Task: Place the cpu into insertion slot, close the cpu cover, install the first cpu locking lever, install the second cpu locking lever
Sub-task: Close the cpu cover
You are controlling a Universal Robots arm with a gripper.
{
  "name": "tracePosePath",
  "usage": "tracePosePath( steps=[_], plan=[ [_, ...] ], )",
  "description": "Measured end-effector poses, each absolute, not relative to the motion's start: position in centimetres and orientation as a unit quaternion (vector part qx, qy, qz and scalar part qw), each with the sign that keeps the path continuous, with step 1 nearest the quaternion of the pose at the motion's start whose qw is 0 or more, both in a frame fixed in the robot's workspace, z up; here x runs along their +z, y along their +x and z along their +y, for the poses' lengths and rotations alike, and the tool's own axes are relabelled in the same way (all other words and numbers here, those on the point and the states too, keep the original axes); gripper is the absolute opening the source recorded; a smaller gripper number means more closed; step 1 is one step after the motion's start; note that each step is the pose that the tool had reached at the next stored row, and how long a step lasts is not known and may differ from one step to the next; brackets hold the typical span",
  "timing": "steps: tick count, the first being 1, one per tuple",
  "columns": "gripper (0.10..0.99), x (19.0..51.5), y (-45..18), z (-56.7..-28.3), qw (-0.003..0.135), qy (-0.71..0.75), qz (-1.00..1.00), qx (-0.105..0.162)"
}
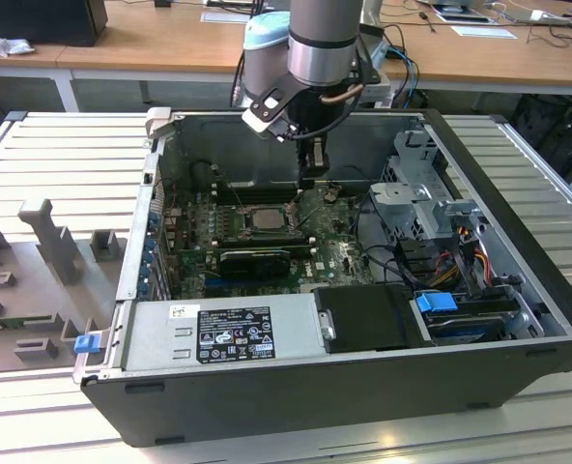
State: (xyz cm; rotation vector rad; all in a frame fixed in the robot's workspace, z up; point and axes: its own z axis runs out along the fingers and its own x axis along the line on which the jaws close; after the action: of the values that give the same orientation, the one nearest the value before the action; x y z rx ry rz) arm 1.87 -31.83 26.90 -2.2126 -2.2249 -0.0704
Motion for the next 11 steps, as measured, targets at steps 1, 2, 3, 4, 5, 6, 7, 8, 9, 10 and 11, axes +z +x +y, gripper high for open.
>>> tracePosePath(
  steps=[1,2,3,4,5,6,7,8,9,10,11],
  plan=[
    [0.106,26.9,2.2,-31.8,0.002,-0.705,-0.709,-0.022],
    [0.106,26.9,2.5,-31.8,0.003,-0.705,-0.709,-0.021],
    [0.106,26.9,2.7,-31.8,0.003,-0.705,-0.709,-0.021],
    [0.106,26.9,2.9,-31.8,0.003,-0.705,-0.709,-0.021],
    [0.106,26.9,3.4,-31.8,0.004,-0.705,-0.709,-0.020],
    [0.106,26.9,3.9,-31.8,0.004,-0.705,-0.709,-0.019],
    [0.106,26.9,4.2,-31.8,0.005,-0.705,-0.709,-0.019],
    [0.106,26.9,4.4,-31.8,0.005,-0.705,-0.709,-0.019],
    [0.106,26.9,4.7,-31.8,0.006,-0.705,-0.709,-0.018],
    [0.106,26.9,4.9,-31.8,0.006,-0.705,-0.709,-0.018],
    [0.106,26.9,5.3,-31.8,0.006,-0.705,-0.709,-0.018]
  ],
)
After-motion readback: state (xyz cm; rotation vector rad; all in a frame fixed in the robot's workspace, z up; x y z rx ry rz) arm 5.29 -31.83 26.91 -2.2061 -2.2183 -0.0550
